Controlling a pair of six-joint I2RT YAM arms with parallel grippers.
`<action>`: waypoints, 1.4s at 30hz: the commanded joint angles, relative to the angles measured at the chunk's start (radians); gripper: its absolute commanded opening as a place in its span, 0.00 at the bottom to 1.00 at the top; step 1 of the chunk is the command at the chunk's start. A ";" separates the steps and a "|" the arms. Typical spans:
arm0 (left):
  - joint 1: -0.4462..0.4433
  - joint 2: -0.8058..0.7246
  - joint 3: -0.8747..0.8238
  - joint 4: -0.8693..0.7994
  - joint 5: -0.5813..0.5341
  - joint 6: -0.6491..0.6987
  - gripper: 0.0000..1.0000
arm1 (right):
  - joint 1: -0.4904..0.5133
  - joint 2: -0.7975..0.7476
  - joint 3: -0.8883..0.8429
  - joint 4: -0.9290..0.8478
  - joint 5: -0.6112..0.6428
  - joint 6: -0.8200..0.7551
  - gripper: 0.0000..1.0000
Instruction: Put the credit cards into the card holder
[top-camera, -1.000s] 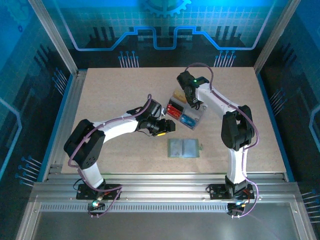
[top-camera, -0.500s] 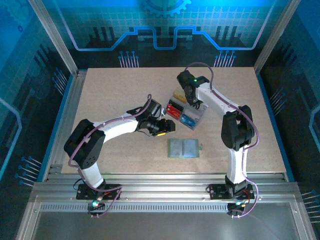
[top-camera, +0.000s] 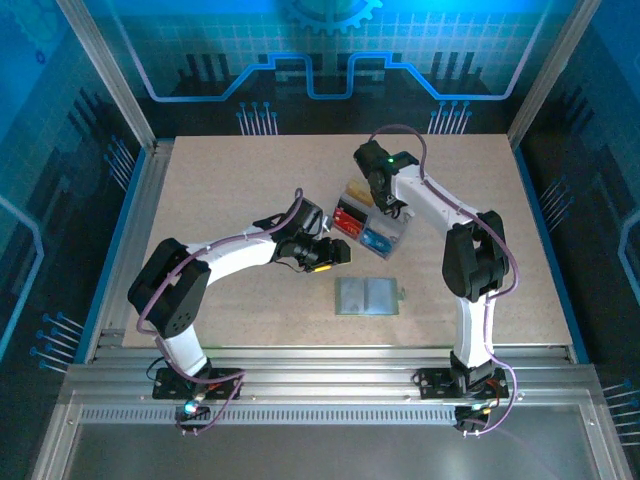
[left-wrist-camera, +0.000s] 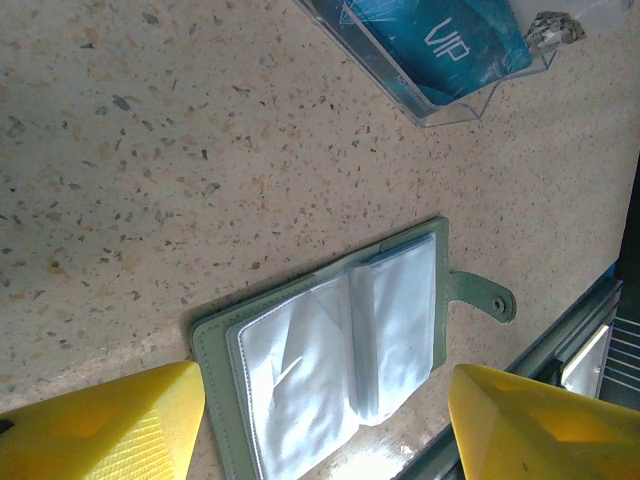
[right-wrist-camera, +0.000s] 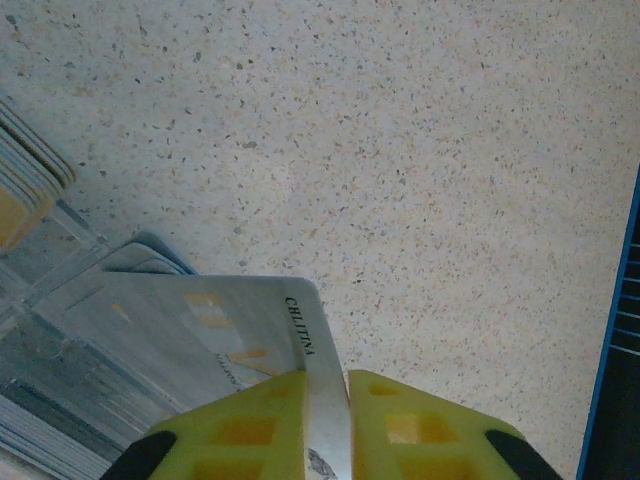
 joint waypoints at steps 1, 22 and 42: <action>0.010 0.003 0.008 -0.007 0.029 0.010 0.67 | 0.011 -0.021 0.025 -0.030 -0.005 0.000 0.13; 0.010 -0.018 -0.012 -0.004 0.028 0.011 0.67 | 0.034 -0.031 0.020 -0.049 -0.153 -0.014 0.00; 0.019 -0.022 -0.016 -0.004 0.027 0.013 0.67 | 0.014 0.054 0.074 -0.073 -0.009 -0.034 0.59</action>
